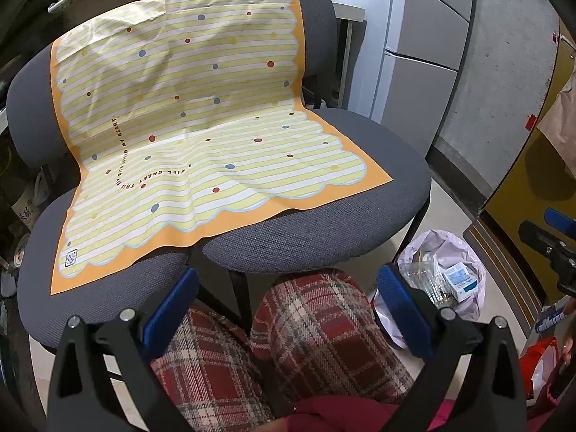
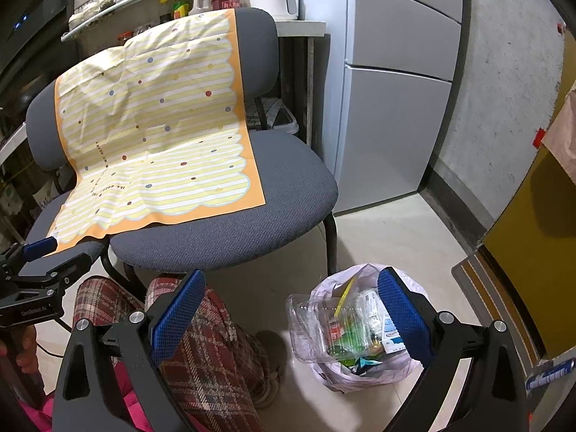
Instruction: Collect trash
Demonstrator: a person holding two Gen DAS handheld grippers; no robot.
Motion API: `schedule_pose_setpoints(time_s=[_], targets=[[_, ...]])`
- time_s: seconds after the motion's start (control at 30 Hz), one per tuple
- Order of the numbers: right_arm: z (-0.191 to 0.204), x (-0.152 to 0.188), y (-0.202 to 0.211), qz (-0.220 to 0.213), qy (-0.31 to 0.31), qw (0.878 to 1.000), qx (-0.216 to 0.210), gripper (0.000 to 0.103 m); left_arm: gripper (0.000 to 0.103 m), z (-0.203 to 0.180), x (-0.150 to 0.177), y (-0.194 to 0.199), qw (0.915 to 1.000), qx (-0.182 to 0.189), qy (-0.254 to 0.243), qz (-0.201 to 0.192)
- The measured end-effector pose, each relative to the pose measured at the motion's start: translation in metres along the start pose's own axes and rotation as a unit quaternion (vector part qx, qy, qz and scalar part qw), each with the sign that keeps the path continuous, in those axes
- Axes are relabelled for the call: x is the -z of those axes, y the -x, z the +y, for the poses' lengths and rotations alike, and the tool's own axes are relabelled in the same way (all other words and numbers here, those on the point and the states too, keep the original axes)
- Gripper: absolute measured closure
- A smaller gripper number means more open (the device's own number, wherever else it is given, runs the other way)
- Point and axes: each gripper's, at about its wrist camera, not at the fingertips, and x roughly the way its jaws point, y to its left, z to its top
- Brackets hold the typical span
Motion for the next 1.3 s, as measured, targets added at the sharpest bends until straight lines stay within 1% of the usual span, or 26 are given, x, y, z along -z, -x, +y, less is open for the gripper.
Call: schedule_pose_setpoints(time_s=[0.43, 1.3], targets=[[0.0002, -0.0006, 0.0002, 0.0, 0.002, 1.0, 0.001, 0.007, 0.006, -0.0004, -0.0007, 0.0022, 1.0, -0.006, 0.006, -0.001], [0.0, -0.0015, 0.0, 0.001, 0.003, 1.0, 0.0, 0.007, 0.006, 0.0009, -0.0006, 0.0021, 1.0, -0.005, 0.006, 0.0]])
